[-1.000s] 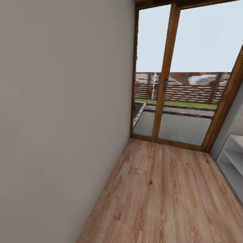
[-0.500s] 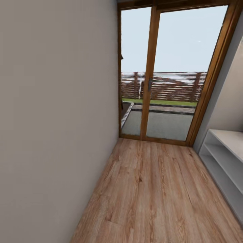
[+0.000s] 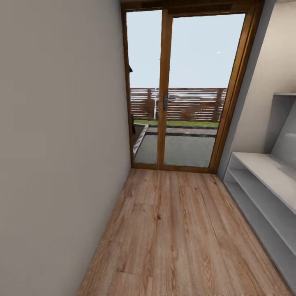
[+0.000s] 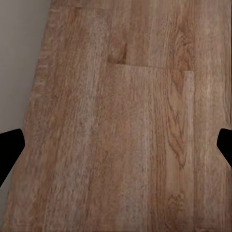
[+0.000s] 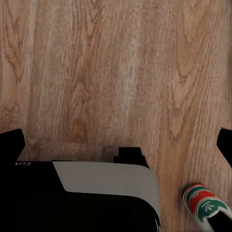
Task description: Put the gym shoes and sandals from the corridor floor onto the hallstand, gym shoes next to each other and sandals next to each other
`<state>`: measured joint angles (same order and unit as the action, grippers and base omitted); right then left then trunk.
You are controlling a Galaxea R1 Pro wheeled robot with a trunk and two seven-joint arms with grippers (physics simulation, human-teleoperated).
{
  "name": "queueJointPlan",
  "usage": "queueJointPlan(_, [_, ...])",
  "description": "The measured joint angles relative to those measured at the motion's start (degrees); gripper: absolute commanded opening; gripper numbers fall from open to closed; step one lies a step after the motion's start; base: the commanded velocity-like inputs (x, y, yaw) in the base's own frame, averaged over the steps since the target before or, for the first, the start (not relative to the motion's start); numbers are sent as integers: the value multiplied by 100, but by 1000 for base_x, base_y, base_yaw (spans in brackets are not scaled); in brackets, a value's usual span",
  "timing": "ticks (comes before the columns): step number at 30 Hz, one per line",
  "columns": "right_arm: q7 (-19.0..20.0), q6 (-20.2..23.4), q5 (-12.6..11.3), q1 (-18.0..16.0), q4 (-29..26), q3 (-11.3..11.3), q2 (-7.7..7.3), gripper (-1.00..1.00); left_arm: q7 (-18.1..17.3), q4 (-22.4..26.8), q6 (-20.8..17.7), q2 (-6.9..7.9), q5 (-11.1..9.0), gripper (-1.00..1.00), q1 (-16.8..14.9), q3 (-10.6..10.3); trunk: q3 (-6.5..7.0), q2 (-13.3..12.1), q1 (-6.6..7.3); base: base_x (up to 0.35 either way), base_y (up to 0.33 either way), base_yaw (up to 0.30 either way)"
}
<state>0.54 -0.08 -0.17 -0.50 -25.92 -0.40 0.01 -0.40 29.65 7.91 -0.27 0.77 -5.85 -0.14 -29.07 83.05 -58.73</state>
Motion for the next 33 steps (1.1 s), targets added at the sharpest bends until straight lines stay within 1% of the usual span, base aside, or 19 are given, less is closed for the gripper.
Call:
queueJointPlan(2, [-2,0,0,0,-5,0,-1,100,0,94,0,0,4,100,-1,-1,0,0,0,0,0,-253])
queueJointPlan(6, [-10,0,1,0,-28,5,-1,100,0,442,1,2,10,100,-2,-10,0,0,0,0,0,-240])
queueJointPlan(8, [1,-1,1,0,-33,7,-1,100,-2,498,1,1,5,100,-2,-13,0,0,0,0,0,-117])
queueJointPlan(20, [-14,-14,25,-1,17,21,-9,100,0,445,35,9,-2,100,28,-20,0,0,0,0,0,-21])
queueJointPlan(24, [-21,-9,-8,-1,-1,-5,-6,100,0,389,35,9,2,100,33,-20,0,0,0,18,13,0])
queueJointPlan(33, [-30,-8,-23,-1,-29,-16,-8,100,0,362,34,9,3,100,34,-19,0,0,2,147,176,0])
